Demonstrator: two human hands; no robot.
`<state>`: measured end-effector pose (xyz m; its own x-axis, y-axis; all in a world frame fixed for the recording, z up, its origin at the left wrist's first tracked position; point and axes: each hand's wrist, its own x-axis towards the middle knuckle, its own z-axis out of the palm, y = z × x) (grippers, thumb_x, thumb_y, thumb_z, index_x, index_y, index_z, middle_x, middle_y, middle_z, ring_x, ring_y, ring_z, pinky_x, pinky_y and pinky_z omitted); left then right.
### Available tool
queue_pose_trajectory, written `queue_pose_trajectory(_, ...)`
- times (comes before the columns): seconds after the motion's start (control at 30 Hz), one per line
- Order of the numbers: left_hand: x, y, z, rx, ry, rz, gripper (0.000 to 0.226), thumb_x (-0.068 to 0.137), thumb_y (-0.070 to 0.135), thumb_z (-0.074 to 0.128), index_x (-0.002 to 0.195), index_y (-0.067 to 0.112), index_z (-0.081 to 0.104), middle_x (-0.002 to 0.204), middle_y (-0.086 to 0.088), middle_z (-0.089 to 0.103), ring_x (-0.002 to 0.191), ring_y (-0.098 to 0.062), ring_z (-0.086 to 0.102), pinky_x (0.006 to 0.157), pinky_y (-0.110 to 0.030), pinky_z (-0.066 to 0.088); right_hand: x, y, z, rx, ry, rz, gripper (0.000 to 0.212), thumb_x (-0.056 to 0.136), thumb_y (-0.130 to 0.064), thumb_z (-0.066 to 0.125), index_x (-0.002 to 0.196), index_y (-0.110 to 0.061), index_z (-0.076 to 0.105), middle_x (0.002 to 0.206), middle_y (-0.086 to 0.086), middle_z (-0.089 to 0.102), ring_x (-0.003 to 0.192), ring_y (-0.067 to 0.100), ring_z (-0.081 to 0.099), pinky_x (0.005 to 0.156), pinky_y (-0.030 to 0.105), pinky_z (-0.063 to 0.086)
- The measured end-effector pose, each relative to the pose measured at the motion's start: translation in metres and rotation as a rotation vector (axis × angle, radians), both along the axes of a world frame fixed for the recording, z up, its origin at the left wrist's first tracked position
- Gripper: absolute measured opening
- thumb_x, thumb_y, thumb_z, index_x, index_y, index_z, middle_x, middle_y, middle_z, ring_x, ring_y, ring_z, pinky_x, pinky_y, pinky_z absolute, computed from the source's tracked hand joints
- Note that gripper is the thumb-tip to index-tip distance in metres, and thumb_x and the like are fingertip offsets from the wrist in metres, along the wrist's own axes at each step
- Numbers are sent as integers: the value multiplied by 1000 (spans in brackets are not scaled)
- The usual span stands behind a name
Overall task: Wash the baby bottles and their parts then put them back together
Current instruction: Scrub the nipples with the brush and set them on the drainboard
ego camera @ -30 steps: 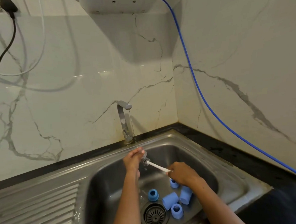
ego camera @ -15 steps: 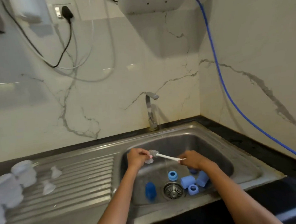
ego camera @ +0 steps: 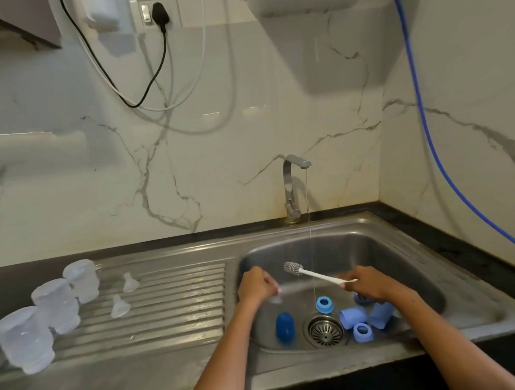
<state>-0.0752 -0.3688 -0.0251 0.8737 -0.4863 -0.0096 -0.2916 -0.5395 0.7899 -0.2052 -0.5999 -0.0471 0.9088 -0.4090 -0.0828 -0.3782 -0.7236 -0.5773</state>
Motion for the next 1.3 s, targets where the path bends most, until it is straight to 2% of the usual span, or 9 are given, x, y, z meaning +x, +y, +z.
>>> queue_pose_trajectory(0.1,0,-4,-9,96,-215,38,3,83,14,71,80,15,72,88,1,72,87,-11,67,83,-28,54,1,-1,-2,6,21,-7,20,93,-28,56,107,-23,69,61,1,58,44,8,48,44,19,41)
queue_pose_trajectory(0.23,4,-10,1,-112,-121,38,10,78,13,77,73,17,69,85,0,72,82,-11,66,78,-24,53,-1,-1,-3,22,22,-23,21,93,-29,56,110,-24,68,56,-2,55,36,3,43,37,15,35)
queue_pose_trajectory(0.37,6,-8,13,-358,75,-88,11,81,9,72,92,9,70,92,-10,74,86,-20,69,68,-22,57,-2,-3,-1,24,24,-23,24,93,-28,55,113,-22,68,58,1,55,38,5,44,37,16,35)
queue_pose_trajectory(0.5,9,-2,3,-45,-132,-47,5,79,9,74,84,7,74,90,-8,74,89,-18,68,81,-28,55,-1,0,-3,33,41,-12,26,94,-30,55,117,-26,66,59,1,55,43,8,46,37,17,37)
queue_pose_trajectory(0.6,7,-6,-4,-34,-206,-159,8,80,9,73,88,12,74,94,-4,74,90,-13,68,71,-19,55,-1,0,1,23,43,-10,26,94,-29,55,117,-23,66,61,1,56,45,8,47,41,17,39)
queue_pose_trajectory(0.73,8,-8,-11,142,-340,-207,6,83,9,70,85,12,75,91,-3,74,89,-14,68,88,-30,54,-3,3,3,13,57,-9,27,94,-30,54,118,-22,66,64,1,56,49,10,48,41,16,39)
queue_pose_trajectory(0.9,12,-10,-17,212,-412,-297,10,80,8,73,89,8,75,94,-6,74,93,-16,68,84,-25,55,-5,6,6,-17,81,-15,28,95,-31,54,119,-24,65,64,0,57,49,8,49,38,14,36)
queue_pose_trajectory(1.1,10,-14,-28,241,-360,-100,11,85,8,63,84,12,74,90,0,74,90,-14,67,84,-29,53,-11,11,10,-89,100,0,25,93,-32,53,112,-23,68,82,6,67,65,14,60,58,24,47)
queue_pose_trajectory(1.3,-1,-12,15,-111,-327,-26,5,84,15,70,85,20,70,82,6,70,78,-5,65,79,-23,53,-10,39,27,-331,18,-55,28,97,-36,46,114,-24,64,105,6,66,94,23,61,73,30,43)
